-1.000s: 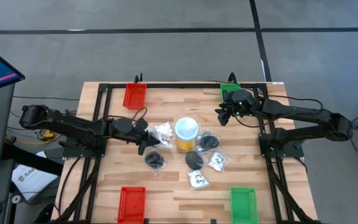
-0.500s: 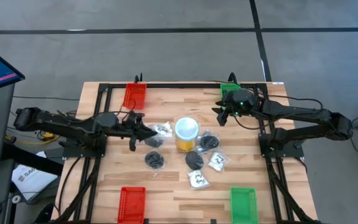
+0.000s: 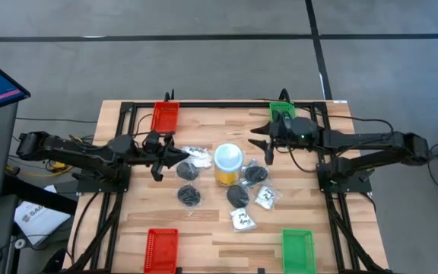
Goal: Pick & Place Travel size toiletries
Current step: Put the white cotton pack into the bottom green bin
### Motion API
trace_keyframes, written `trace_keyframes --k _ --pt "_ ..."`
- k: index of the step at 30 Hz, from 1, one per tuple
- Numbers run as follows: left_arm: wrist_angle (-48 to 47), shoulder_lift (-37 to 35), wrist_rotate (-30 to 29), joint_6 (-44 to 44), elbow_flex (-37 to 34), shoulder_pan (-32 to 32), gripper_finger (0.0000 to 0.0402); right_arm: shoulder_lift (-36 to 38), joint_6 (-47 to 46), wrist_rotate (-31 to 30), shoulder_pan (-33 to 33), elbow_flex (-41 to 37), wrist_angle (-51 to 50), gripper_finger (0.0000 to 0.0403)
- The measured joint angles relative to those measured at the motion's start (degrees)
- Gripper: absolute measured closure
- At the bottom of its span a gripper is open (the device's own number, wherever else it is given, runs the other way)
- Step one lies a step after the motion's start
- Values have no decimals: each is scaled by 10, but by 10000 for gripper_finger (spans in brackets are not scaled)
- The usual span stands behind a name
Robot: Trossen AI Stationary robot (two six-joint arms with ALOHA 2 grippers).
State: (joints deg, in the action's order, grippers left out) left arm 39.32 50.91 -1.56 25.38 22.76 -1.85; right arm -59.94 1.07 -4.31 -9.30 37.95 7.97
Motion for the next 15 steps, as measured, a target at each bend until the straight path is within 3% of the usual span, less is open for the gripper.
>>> trace_keyframes --k 7,15 --pt "36 21 0 -24 11 0 401 0 26 0 54 0 61 240" --pt "45 96 6 -39 65 0 401 0 71 0 95 0 88 240"
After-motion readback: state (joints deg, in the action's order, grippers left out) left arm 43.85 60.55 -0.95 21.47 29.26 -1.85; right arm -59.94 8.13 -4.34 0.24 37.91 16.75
